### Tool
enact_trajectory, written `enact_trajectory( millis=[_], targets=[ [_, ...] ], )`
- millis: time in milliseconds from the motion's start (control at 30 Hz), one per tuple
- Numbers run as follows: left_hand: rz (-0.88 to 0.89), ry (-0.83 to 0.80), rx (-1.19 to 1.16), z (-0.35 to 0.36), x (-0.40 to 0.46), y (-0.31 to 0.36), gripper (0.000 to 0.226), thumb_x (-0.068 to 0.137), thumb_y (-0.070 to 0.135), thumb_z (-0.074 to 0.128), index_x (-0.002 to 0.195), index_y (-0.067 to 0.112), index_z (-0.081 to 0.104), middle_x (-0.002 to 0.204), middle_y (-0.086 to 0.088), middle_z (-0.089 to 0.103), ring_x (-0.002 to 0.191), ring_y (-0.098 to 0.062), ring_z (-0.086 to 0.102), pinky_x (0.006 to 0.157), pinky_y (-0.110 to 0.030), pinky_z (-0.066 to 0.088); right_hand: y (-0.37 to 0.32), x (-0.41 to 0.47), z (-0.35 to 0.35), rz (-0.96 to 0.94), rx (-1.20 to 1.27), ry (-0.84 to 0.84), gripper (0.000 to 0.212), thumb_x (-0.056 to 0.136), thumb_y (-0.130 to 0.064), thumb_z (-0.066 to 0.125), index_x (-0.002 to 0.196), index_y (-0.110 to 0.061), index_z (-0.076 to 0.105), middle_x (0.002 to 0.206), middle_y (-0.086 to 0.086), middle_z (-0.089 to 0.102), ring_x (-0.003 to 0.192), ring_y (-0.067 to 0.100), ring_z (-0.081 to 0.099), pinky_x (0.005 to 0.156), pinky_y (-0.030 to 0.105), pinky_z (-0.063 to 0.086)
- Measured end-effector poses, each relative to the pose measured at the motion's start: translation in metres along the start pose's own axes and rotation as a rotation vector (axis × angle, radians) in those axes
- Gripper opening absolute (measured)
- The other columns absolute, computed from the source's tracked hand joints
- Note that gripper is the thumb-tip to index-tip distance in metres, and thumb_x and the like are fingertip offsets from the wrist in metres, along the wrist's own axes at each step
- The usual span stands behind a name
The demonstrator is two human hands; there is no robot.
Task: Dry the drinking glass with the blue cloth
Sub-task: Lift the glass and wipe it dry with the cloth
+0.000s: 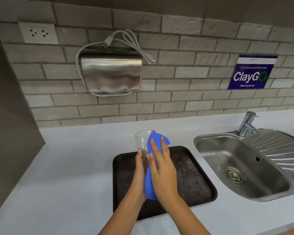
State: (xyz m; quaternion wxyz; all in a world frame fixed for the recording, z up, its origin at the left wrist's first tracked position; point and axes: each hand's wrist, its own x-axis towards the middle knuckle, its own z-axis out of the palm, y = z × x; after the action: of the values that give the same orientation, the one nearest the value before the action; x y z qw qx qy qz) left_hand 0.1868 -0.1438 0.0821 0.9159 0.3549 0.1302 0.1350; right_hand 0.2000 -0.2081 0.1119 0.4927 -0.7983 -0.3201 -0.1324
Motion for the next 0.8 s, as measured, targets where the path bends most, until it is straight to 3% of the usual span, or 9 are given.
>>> enact_trajectory(
  millis=[67,167,267,367,467,533,633,733,800],
  targets=[
    [-0.101,-0.074,-0.072,-0.003,-0.003,0.007,0.040,0.096,0.065,0.030,0.121,0.044,0.053,0.092,0.051,0.064,0.089,0.028,0.061,0.067,0.000,0.050,0.001,-0.008,0.003,-0.097,-0.052,0.019,0.047,0.101,-0.028,0.044,0.140,-0.051,0.030,0.160,-0.023,0.009,0.144,-0.003,0.016,0.104,0.010,0.029],
    [-0.009,0.018,0.129,-0.003,-0.005,0.010,0.057,0.091,0.065,0.045,0.127,0.027,0.069,0.119,0.002,0.076,0.109,-0.012,0.072,0.077,-0.023,0.060,0.003,0.005,-0.012,0.153,0.325,0.018,0.039,0.099,-0.039,0.043,0.134,-0.056,0.037,0.154,-0.023,0.029,0.126,-0.016,0.039,0.100,0.008,0.039],
    [0.021,0.062,0.209,-0.003,-0.003,0.009,0.069,0.082,0.072,0.044,0.120,0.022,0.072,0.118,-0.007,0.076,0.108,-0.021,0.073,0.078,-0.031,0.061,0.010,0.019,-0.021,0.346,0.542,-0.018,0.038,0.099,-0.041,0.042,0.137,-0.039,0.047,0.138,-0.005,0.058,0.116,0.004,0.059,0.100,0.027,0.050],
    [0.095,0.115,0.406,0.004,-0.003,0.012,0.064,0.081,0.070,0.041,0.117,0.025,0.070,0.106,0.000,0.080,0.098,-0.015,0.076,0.079,-0.029,0.059,0.014,0.015,-0.022,0.329,0.507,0.027,0.039,0.100,-0.038,0.043,0.139,-0.038,0.045,0.135,-0.009,0.058,0.113,-0.002,0.059,0.098,0.024,0.050],
    [0.136,0.128,0.510,0.010,-0.002,0.011,0.047,0.098,0.058,0.035,0.122,0.032,0.065,0.112,0.002,0.076,0.100,-0.011,0.074,0.081,-0.025,0.059,0.016,0.005,-0.018,0.258,0.345,0.073,0.042,0.101,-0.035,0.041,0.143,-0.039,0.038,0.147,-0.013,0.045,0.127,-0.005,0.045,0.106,0.018,0.040],
    [0.170,0.101,0.557,0.012,-0.003,0.011,0.042,0.101,0.053,0.037,0.134,0.033,0.055,0.125,0.003,0.068,0.112,-0.012,0.069,0.091,-0.028,0.058,0.015,-0.003,-0.011,0.191,0.201,0.089,0.045,0.102,-0.031,0.040,0.146,-0.036,0.034,0.152,-0.013,0.035,0.125,-0.014,0.037,0.097,0.000,0.033],
    [0.205,0.106,0.556,0.013,-0.001,0.010,0.043,0.097,0.041,0.056,0.134,0.019,0.054,0.126,-0.008,0.067,0.110,-0.021,0.070,0.089,-0.029,0.059,0.017,-0.010,-0.001,0.126,0.092,0.123,0.048,0.102,-0.021,0.043,0.147,-0.031,0.032,0.152,-0.009,0.031,0.110,-0.032,0.036,0.081,-0.010,0.031],
    [0.198,0.158,0.542,0.012,0.000,0.009,0.042,0.096,0.040,0.058,0.123,0.007,0.062,0.117,-0.020,0.070,0.104,-0.030,0.072,0.086,-0.034,0.061,0.022,-0.010,0.004,0.097,0.134,0.135,0.045,0.101,-0.023,0.044,0.141,-0.040,0.031,0.149,-0.013,0.031,0.109,-0.035,0.034,0.083,-0.008,0.032],
    [0.171,0.167,0.488,0.009,0.000,0.011,0.041,0.098,0.041,0.055,0.121,0.008,0.064,0.116,-0.021,0.071,0.106,-0.032,0.071,0.091,-0.040,0.059,0.024,-0.003,0.003,0.186,0.278,0.087,0.041,0.101,-0.031,0.043,0.139,-0.043,0.035,0.149,-0.010,0.041,0.115,-0.019,0.046,0.097,0.007,0.041]
  ],
)
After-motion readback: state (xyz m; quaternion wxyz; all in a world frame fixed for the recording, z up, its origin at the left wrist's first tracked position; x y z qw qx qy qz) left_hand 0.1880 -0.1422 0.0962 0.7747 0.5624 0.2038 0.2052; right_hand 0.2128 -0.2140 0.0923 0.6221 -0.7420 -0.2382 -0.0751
